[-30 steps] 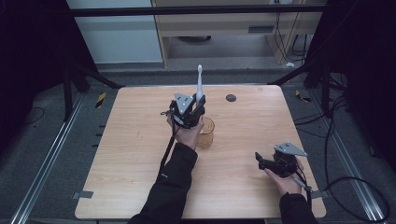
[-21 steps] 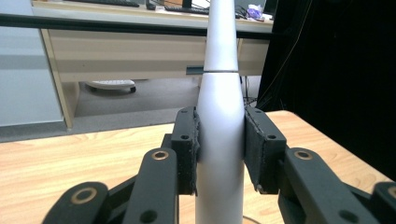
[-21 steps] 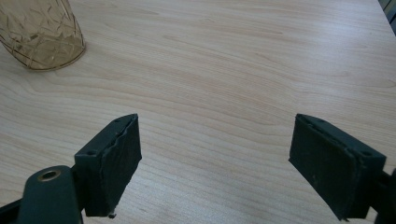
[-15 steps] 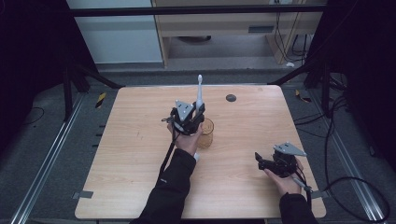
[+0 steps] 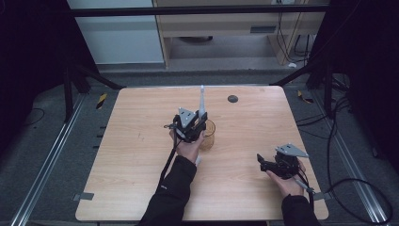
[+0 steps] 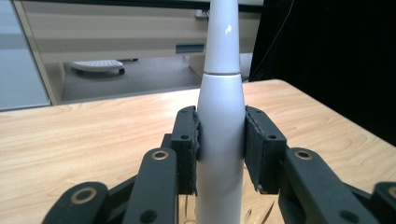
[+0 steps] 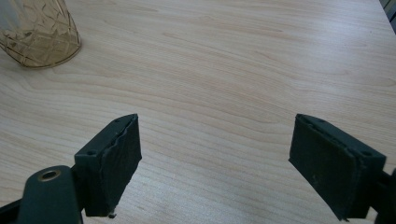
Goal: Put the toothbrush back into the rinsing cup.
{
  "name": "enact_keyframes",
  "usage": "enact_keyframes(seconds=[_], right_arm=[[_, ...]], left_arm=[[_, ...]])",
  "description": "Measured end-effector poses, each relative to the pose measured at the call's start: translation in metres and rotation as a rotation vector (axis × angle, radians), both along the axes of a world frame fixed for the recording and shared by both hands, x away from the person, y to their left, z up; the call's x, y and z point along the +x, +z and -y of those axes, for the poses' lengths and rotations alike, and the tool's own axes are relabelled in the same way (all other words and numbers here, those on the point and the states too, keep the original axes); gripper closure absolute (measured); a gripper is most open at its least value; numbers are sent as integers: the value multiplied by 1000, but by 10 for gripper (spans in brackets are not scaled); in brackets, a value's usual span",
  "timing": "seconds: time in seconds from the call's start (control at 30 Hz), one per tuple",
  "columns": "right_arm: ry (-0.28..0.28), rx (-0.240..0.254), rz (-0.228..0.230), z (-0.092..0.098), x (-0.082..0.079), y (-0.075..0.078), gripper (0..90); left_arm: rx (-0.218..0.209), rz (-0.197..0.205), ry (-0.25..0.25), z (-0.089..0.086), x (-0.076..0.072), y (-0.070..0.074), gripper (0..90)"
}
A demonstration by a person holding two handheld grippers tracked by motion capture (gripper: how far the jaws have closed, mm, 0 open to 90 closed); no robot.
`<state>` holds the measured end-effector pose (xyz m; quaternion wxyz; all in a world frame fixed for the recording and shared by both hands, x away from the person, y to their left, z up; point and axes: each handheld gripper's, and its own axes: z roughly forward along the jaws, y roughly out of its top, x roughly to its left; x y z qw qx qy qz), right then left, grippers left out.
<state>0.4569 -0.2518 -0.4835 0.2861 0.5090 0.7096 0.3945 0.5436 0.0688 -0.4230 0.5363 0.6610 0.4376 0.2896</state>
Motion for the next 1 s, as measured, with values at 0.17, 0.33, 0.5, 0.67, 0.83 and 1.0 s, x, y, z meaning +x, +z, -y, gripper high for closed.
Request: enact_keyframes(seconds=[0.17,0.33,0.5,0.67,0.83,1.0], right_arm=[[1,-1,-1,0,0,0,164],[0,-1,-2,0,0,0,164],[-1,-2,-3,0,0,0,164],[0,-4,-7,-1,0,0,164],[-1,-5,-8,0,0,0,164],[1,-8,-7,-1,1,-1,164]], left_arm=[[15,-11,-15,0,-3,-5,667],[30,-25,-25,-2,-6,-9,667],[39,-34,-31,-5,-9,-13,667],[65,-37,-43,-5,-11,-17,666],[71,-32,-54,-7,-15,-18,666],[75,-29,-65,-8,-17,-18,664]])
